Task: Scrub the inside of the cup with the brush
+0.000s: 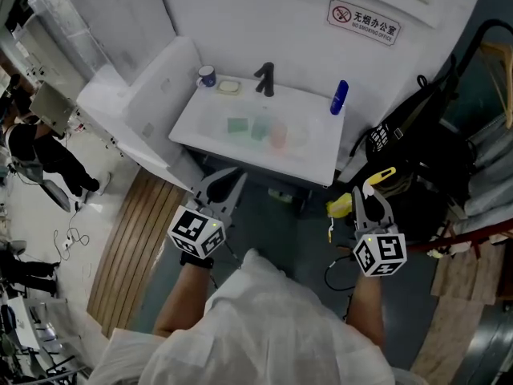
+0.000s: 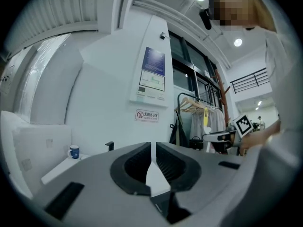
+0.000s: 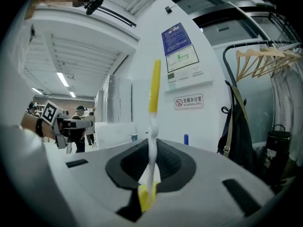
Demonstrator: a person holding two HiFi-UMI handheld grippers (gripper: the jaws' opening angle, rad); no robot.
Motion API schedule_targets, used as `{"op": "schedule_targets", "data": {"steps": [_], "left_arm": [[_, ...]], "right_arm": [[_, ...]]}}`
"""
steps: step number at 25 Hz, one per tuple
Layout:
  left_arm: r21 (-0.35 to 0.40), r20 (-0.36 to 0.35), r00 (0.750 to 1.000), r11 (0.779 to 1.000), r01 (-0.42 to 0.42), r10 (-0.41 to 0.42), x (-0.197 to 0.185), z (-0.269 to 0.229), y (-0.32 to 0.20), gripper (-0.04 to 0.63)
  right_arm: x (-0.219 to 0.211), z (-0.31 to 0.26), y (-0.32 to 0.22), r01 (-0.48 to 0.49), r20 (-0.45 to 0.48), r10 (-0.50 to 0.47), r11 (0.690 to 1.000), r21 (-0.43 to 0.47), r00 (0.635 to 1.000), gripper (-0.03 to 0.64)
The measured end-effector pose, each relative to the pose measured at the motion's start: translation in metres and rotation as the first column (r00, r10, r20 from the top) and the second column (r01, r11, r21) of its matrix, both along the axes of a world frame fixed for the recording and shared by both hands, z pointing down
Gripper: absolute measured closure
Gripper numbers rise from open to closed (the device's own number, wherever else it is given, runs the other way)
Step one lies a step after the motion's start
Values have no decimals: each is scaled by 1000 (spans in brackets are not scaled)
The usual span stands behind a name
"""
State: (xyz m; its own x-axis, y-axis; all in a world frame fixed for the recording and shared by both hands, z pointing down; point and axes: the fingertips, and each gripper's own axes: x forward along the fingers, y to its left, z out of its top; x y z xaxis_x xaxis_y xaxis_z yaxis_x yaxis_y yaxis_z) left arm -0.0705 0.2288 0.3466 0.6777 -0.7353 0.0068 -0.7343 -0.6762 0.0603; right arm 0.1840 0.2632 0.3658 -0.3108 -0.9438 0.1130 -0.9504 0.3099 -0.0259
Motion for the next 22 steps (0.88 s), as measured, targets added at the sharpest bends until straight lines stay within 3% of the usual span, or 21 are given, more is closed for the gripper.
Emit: {"op": "schedule_targets", "data": {"steps": [10,17,22], "left_arm": [[1,11,1000,1000,-6,6,1,12,-51,565],[25,5,1000,1000,-1,0,-4,12,-138,565],[23,-19,999,999,-49,50,1,15,-198,565]], "right_arm": [[-7,3,-49,21,-7,-20,1000,14,1000,589],[-4,1,-124,1,-26,0,1000,14,1000,589],[-4,2,-177,-13,-18,13,1000,5,1000,589]]}}
